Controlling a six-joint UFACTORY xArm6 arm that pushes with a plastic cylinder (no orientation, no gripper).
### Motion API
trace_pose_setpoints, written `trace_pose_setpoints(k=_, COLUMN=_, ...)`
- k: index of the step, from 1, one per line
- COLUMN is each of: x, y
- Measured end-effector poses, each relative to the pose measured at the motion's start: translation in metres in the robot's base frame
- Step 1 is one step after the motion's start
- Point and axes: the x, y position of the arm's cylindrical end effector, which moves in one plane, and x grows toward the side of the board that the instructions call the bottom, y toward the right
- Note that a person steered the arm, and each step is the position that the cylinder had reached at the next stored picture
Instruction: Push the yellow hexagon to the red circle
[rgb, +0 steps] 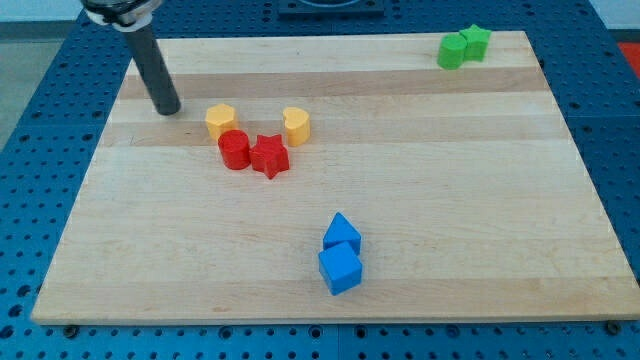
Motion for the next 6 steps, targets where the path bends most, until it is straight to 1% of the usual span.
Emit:
trace_pose_setpoints(k=2, x=0.007, y=0.059)
trace_pose_setpoints(k=3, x=0.007, y=0.071)
trace_pose_setpoints(k=4, x=0.007, y=0.071)
trace_pose_setpoints(k=6, x=0.022, y=0.071)
